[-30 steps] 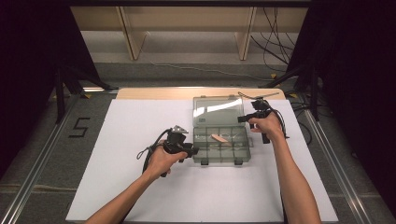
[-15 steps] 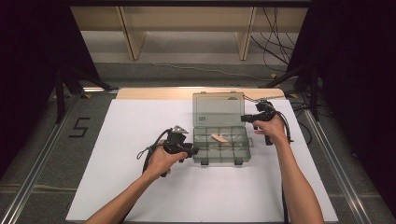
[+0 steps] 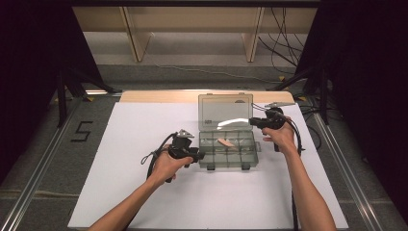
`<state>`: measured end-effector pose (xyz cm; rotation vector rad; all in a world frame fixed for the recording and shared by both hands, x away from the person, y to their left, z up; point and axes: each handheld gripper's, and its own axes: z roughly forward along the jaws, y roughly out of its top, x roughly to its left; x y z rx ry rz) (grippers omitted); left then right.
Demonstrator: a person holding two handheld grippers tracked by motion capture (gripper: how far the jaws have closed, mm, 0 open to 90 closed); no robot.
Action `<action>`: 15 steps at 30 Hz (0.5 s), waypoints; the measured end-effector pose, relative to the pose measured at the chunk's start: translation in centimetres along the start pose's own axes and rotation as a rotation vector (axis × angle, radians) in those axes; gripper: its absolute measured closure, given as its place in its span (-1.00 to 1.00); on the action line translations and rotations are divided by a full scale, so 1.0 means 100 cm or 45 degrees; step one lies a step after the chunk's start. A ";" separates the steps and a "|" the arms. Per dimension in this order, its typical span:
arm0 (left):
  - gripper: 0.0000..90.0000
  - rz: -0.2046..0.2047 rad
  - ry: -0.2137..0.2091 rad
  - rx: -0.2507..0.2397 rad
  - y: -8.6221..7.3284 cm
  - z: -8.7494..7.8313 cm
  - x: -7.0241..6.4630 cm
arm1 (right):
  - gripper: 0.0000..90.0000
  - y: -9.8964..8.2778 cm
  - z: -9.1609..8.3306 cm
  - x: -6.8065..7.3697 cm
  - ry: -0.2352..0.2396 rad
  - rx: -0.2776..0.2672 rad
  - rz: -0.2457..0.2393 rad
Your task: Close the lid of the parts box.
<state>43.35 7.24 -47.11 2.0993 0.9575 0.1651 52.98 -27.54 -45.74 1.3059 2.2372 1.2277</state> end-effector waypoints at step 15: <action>0.36 0.007 0.004 -0.003 0.000 0.000 0.000 | 0.80 -0.010 -0.005 0.005 -0.025 -0.099 -0.175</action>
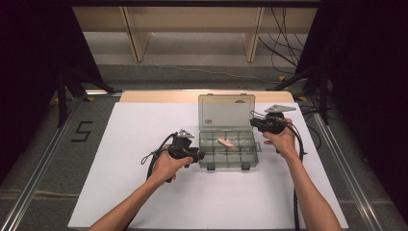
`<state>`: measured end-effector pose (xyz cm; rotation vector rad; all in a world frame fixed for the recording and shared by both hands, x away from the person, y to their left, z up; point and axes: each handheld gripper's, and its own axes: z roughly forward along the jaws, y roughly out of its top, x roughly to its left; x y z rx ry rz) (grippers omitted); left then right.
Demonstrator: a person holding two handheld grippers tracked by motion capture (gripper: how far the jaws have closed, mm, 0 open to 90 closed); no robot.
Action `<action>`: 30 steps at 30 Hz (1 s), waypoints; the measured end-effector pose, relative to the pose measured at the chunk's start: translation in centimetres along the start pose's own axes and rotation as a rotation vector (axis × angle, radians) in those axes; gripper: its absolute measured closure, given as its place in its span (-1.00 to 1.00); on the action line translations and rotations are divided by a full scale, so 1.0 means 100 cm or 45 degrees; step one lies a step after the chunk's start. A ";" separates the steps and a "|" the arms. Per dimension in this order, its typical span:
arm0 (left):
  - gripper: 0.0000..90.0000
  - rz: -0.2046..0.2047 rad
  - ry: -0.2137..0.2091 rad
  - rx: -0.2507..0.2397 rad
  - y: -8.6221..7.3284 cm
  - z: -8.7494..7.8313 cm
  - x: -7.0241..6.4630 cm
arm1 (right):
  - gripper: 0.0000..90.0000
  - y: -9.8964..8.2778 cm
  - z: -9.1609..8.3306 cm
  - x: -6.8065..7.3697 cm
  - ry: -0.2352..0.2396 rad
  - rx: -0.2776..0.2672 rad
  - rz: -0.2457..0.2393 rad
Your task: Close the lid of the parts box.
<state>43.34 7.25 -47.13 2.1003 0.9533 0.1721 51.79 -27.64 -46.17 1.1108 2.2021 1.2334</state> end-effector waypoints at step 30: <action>0.13 0.052 0.054 -0.030 0.002 -0.003 0.004 | 0.81 -0.014 -0.003 0.011 -0.067 -0.107 -0.057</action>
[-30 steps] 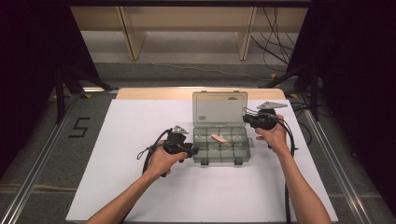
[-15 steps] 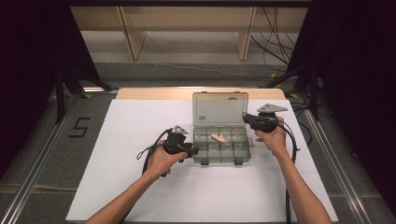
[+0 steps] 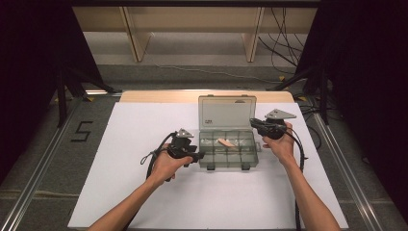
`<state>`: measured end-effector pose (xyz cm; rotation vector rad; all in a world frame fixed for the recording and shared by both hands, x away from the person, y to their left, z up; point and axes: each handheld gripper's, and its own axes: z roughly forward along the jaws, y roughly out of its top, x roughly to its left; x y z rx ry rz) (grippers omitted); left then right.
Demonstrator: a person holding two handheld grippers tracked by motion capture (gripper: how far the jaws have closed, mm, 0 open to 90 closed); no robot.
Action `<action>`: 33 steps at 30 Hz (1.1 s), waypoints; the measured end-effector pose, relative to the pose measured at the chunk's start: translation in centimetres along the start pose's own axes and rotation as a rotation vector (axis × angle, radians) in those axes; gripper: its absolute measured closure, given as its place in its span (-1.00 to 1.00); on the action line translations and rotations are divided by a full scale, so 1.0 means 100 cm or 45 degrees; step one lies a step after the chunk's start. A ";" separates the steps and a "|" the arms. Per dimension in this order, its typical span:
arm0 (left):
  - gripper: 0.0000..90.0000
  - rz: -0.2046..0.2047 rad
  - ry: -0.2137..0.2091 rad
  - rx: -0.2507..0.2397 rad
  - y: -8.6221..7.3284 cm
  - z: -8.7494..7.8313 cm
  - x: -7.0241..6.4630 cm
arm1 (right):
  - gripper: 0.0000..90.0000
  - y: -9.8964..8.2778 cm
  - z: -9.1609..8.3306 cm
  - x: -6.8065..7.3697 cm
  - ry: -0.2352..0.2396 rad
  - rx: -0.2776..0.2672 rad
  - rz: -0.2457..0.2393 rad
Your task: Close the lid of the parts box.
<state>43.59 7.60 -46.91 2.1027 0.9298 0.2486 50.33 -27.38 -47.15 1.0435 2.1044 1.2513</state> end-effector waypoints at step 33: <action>0.76 0.264 0.283 -0.292 0.139 -0.051 0.040 | 0.79 -0.002 0.000 0.001 -0.024 -0.006 -0.045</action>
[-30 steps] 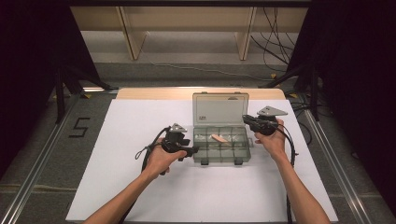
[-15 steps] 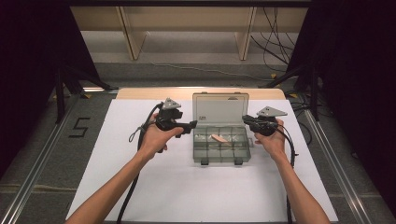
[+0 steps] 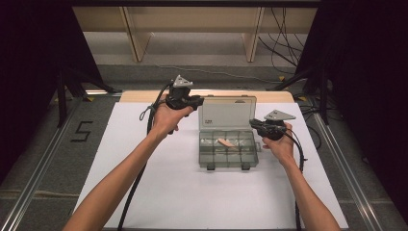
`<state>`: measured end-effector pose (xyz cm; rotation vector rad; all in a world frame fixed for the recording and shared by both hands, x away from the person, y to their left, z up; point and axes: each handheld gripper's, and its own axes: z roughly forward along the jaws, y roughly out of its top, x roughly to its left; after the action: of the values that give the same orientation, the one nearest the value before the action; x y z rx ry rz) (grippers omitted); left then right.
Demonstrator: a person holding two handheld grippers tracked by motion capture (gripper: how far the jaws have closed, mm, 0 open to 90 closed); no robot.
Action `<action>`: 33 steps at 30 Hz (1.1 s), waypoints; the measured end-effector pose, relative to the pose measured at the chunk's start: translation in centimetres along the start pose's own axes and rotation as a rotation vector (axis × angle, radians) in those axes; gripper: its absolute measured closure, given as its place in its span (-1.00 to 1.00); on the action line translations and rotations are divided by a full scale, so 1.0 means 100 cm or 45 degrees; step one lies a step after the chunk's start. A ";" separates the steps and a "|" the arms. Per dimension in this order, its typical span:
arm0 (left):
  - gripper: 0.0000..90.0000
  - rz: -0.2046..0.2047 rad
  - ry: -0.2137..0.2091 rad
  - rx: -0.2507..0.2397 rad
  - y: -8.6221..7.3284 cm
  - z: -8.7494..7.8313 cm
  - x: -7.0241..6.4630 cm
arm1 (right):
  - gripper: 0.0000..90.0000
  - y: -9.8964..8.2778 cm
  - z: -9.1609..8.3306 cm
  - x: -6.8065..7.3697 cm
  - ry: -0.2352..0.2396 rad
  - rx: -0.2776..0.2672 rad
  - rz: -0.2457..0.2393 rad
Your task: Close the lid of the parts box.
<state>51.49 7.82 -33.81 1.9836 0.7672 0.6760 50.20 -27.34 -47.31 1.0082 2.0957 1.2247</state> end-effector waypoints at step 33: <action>0.99 -0.047 0.052 0.119 0.011 0.068 0.034 | 0.78 -0.001 0.001 0.000 0.003 0.011 -0.016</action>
<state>58.86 6.24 -35.51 2.0403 0.8725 0.6716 50.25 -27.31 -47.46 0.9964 2.1077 1.2129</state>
